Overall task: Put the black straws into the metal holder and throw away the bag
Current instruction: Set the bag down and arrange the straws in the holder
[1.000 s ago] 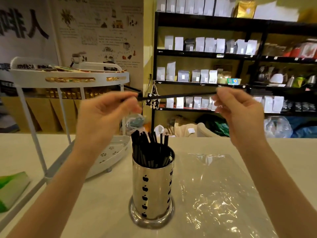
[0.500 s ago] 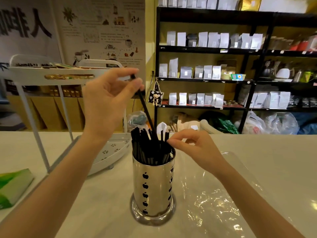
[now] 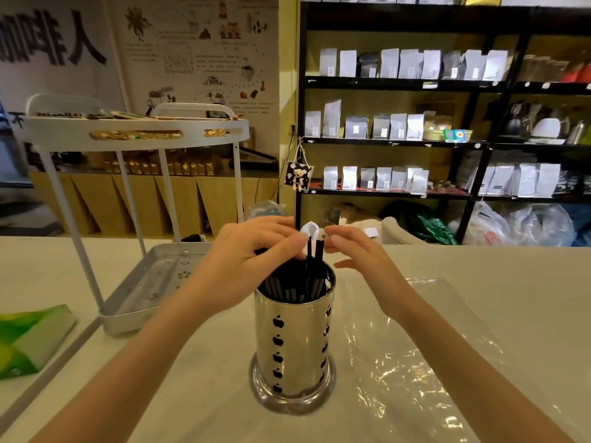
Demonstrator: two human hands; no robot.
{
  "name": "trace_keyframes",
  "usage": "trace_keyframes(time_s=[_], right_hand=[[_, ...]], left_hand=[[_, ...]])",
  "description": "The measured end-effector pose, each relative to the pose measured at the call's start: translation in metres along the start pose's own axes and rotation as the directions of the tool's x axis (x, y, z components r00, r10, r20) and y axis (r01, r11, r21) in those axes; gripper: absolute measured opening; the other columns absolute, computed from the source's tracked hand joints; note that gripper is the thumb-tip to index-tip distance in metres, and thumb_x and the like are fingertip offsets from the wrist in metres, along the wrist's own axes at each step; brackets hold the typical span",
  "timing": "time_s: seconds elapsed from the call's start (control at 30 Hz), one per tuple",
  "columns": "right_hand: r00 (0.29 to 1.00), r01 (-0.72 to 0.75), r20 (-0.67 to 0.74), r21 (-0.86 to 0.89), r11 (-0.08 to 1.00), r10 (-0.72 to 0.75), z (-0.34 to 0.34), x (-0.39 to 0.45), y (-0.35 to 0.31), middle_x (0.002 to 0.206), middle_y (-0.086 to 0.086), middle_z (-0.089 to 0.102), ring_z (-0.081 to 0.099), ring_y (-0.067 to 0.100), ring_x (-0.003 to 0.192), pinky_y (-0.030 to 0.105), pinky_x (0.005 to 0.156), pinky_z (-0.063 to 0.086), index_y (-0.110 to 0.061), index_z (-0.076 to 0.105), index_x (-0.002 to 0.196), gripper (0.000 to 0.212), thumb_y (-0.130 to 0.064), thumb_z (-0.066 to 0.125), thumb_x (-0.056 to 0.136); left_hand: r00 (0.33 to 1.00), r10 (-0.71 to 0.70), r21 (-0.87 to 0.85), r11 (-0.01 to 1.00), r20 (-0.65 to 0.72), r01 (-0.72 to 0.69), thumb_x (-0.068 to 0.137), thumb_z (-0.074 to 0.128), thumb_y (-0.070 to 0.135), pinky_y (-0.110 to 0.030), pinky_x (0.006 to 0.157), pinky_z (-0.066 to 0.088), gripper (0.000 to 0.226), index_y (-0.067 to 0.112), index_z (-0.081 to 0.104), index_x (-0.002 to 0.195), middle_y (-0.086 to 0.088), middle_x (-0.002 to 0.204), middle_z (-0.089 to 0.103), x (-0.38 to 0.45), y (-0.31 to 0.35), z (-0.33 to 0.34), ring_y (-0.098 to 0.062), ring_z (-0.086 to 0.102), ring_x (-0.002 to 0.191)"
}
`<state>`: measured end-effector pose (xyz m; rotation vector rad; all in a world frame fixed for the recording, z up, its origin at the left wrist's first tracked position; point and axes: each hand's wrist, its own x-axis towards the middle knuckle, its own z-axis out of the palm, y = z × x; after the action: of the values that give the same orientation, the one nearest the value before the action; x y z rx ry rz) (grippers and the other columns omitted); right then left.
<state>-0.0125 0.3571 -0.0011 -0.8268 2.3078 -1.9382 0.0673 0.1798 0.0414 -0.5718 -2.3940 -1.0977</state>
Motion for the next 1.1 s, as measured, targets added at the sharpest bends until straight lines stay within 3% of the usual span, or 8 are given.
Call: trace_keyframes(time_s=[0.17, 0.27, 0.37, 0.5, 0.67, 0.8, 0.9, 1.1], right_hand=[[0.929, -0.013, 0.369, -0.034, 0.999, 0.024, -0.007, 0.004, 0.016, 0.14, -0.022, 0.03, 0.028, 0.003, 0.138, 0.017, 0.104, 0.028, -0.034, 0.023, 0.14, 0.082, -0.054, 0.064, 0.072], [0.864, 0.031, 0.502, -0.108, 0.994, 0.028, -0.006, 0.0, 0.001, 0.132, -0.04, 0.03, 0.031, -0.022, 0.123, -0.001, 0.094, 0.029, -0.05, 0.024, 0.131, 0.106, -0.067, 0.077, 0.041], [0.876, 0.13, 0.483, -0.222, 0.966, -0.007, 0.003, 0.0, -0.015, 0.116, -0.037, 0.049, 0.047, -0.02, 0.109, -0.002, 0.082, 0.037, -0.052, 0.039, 0.116, 0.074, -0.041, 0.079, 0.054], [0.884, 0.159, 0.465, -0.231, 0.96, -0.035, 0.008, -0.001, -0.026, 0.093, -0.043, 0.057, 0.053, -0.019, 0.094, 0.001, 0.073, 0.042, -0.05, 0.043, 0.108, 0.059, -0.02, 0.077, 0.07], [0.888, 0.217, 0.453, -0.258, 0.941, -0.081, 0.009, -0.012, -0.036, 0.085, -0.038, 0.059, 0.055, -0.015, 0.087, 0.004, 0.072, 0.043, -0.045, 0.052, 0.1, 0.039, -0.015, 0.068, 0.08], [0.884, 0.227, 0.46, -0.263, 0.938, -0.084, 0.012, -0.022, -0.039, 0.091, -0.041, 0.058, 0.053, -0.016, 0.094, 0.006, 0.085, 0.041, -0.048, 0.048, 0.104, 0.034, -0.016, 0.053, 0.091], [0.903, 0.282, 0.417, -0.397, 0.874, -0.102, 0.017, -0.024, -0.039, 0.1, -0.039, 0.051, 0.046, -0.011, 0.105, 0.041, 0.115, 0.021, -0.055, 0.04, 0.108, 0.026, -0.034, 0.044, 0.092], [0.925, 0.293, 0.344, -0.381, 0.877, -0.16, 0.018, -0.03, -0.036, 0.124, -0.021, 0.05, 0.04, -0.003, 0.117, 0.054, 0.111, 0.025, -0.034, 0.038, 0.134, 0.046, -0.039, 0.045, 0.089]], left_hand=[[0.991, -0.13, -0.083, 0.988, 0.016, 0.131, 0.037, 0.046, 0.089, -0.014, 0.099, 0.023, 0.093, 0.059, 0.02, 0.12, 0.043, 0.129, 0.018, -0.014, -0.013, -0.009, 0.029, 0.018, 0.116], [0.949, -0.276, -0.108, 0.95, 0.154, 0.294, 0.019, 0.054, 0.088, -0.02, 0.104, 0.018, 0.129, 0.054, -0.004, 0.13, 0.045, 0.127, 0.005, -0.022, -0.025, -0.004, 0.019, 0.012, 0.121], [0.927, -0.289, -0.151, 0.932, 0.241, 0.33, 0.022, 0.065, 0.079, -0.002, 0.088, 0.029, 0.103, 0.064, 0.016, 0.112, 0.047, 0.117, 0.028, -0.02, -0.025, 0.004, 0.029, 0.028, 0.107], [0.933, -0.296, -0.163, 0.929, 0.206, 0.331, 0.045, 0.078, 0.054, 0.0, 0.068, 0.041, 0.061, 0.053, 0.04, 0.093, 0.032, 0.101, 0.05, -0.017, -0.018, 0.01, 0.017, 0.048, 0.091], [0.965, -0.199, -0.278, 0.93, 0.171, 0.241, 0.061, 0.066, 0.033, 0.0, 0.062, 0.042, 0.037, 0.046, 0.046, 0.09, 0.029, 0.085, 0.063, -0.017, -0.011, 0.013, 0.025, 0.051, 0.083], [0.973, -0.202, -0.265, 0.938, 0.113, 0.225, 0.063, 0.061, 0.043, -0.003, 0.066, 0.045, 0.044, 0.051, 0.038, 0.099, 0.023, 0.101, 0.055, -0.019, -0.01, 0.019, 0.023, 0.05, 0.086], [0.98, -0.177, -0.24, 0.951, 0.088, 0.193, 0.062, 0.057, 0.049, -0.01, 0.076, 0.049, 0.04, 0.053, 0.039, 0.097, 0.019, 0.105, 0.056, -0.018, -0.01, 0.023, 0.012, 0.052, 0.094], [0.995, -0.095, -0.236, 0.968, -0.021, 0.087, 0.069, 0.061, 0.048, -0.008, 0.08, 0.047, 0.049, 0.052, 0.038, 0.112, 0.025, 0.109, 0.055, -0.021, -0.01, 0.028, 0.014, 0.05, 0.101]])
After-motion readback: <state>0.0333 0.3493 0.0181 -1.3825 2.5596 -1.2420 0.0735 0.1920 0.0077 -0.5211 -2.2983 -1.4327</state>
